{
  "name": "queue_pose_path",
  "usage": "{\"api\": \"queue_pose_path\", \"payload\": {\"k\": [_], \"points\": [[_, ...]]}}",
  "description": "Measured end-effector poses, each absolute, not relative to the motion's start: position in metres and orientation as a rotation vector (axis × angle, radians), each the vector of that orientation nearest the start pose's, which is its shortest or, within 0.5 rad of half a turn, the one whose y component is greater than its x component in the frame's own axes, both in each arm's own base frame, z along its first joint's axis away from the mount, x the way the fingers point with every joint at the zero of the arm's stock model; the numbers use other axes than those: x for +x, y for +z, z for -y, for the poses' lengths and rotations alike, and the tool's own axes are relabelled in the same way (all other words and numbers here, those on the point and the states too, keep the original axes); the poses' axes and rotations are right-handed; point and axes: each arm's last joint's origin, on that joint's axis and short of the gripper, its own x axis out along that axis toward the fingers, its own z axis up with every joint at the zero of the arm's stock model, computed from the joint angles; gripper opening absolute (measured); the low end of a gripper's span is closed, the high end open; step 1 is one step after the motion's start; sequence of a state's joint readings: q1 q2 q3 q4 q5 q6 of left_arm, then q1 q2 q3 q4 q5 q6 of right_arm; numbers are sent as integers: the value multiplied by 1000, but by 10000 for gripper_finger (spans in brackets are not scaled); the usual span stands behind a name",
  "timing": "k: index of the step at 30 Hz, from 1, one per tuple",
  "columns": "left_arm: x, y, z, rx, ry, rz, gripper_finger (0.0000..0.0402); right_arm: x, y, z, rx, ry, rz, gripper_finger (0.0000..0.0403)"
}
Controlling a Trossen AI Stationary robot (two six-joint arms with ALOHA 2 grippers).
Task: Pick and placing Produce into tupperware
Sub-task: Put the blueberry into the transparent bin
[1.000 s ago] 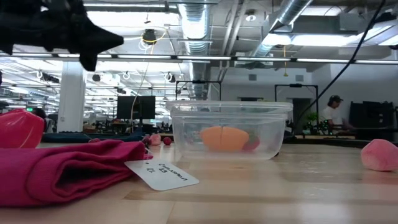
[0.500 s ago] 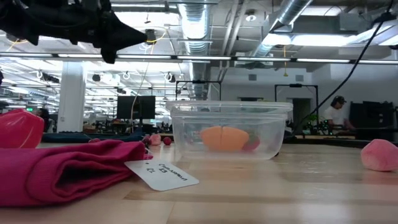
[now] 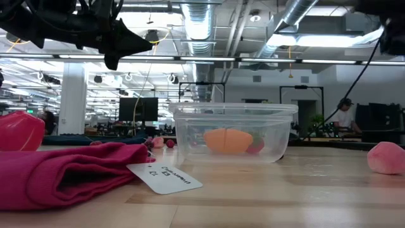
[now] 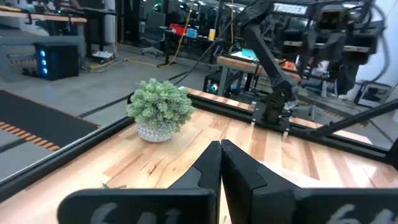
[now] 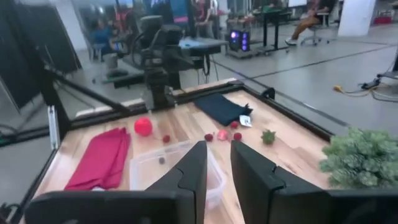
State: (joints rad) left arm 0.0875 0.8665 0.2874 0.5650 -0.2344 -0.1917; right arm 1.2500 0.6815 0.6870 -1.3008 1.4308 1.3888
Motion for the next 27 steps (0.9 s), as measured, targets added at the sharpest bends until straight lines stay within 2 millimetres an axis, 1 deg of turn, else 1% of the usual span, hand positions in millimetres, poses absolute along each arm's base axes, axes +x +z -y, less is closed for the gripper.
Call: {"api": "queue_pose_path", "payload": {"k": [3,5,7,9,15,19,22,25,27], "points": [[182,219,-23,-183,324,8,0,46,254,-55,157,-268,-55,82],[181,219,-23,-181,330,8,0,44,255,-52,180,-253,-1,73],[181,219,-23,-195,332,10,0,43,257,-53,282,-245,33,65],[181,219,-23,-220,332,14,0,45,259,-53,383,-274,55,61],[181,217,-23,-227,329,3,0,52,254,-51,459,-346,-17,60],[181,217,-23,-240,330,-2,0,54,242,-45,388,-426,6,60],[181,217,-23,-240,332,0,0,55,223,-41,350,-474,28,60],[181,219,-23,-223,354,24,0,52,203,-35,394,-483,64,60],[181,221,-24,-212,363,41,0,49,193,-32,382,-474,70,59]]}}
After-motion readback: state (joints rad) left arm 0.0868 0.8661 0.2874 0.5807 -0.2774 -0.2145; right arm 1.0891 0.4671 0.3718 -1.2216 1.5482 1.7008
